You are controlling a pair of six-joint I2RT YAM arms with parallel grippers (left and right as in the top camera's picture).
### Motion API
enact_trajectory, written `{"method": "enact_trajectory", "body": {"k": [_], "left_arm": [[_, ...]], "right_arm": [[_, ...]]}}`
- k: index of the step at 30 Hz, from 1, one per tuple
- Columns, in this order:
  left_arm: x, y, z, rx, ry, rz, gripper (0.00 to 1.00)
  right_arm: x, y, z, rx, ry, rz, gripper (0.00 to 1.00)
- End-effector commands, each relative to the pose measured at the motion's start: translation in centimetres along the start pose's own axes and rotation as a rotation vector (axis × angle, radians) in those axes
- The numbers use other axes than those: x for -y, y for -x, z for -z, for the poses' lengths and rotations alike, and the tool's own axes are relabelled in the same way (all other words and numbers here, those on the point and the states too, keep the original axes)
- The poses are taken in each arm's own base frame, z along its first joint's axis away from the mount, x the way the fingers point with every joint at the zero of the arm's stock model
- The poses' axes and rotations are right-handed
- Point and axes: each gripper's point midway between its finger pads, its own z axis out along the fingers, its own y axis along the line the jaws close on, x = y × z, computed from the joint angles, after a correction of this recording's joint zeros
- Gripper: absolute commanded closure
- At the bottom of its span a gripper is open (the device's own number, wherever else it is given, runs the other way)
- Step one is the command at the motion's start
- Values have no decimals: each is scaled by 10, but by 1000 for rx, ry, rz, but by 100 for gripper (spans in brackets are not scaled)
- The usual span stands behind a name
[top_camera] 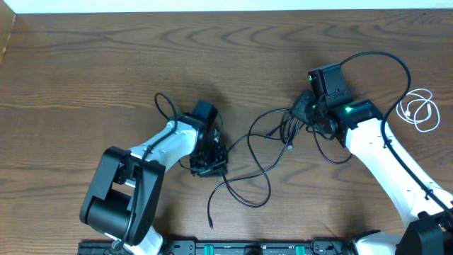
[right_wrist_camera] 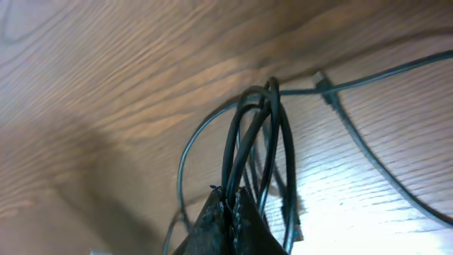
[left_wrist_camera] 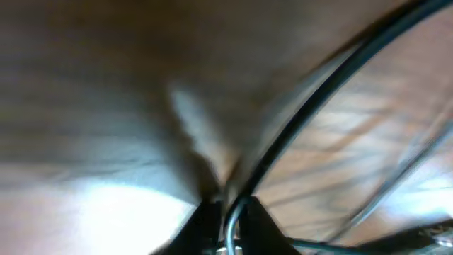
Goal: Untangle cables
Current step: 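Reach the left gripper toward the bundle beside the right gripper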
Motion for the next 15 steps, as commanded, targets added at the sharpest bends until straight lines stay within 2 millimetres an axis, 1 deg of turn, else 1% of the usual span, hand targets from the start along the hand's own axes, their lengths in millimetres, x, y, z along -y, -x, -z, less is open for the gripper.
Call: {"method": "enact_trajectory", "body": {"k": [1, 3, 5, 7, 8, 10, 12, 14, 15], "left_arm": [[-62, -2, -12, 24, 271, 38, 92], [-64, -5, -3, -7, 276, 21, 92], [-60, -6, 14, -25, 278, -38, 92], [-51, -2, 34, 9, 275, -101, 92], [-39, 5, 54, 86, 255, -135, 92], [-22, 10, 75, 180, 203, -174, 91], [-5, 12, 97, 277, 133, -214, 85], [15, 8, 118, 357, 37, -261, 59], [24, 5, 126, 385, -8, -283, 51]], "right_arm": [[2, 9, 6, 51, -13, -17, 99], [-3, 5, 6, 28, 14, -17, 99], [-10, 2, 6, 3, 48, -16, 99], [-17, -3, 7, -27, 88, -14, 99], [-23, -6, 8, -50, 118, -12, 99], [-28, -10, 9, -74, 147, -9, 99], [-39, -15, 11, -105, 203, 28, 99], [-61, -24, 18, -154, 330, 136, 99], [-72, -29, 23, -177, 398, 194, 99]]}}
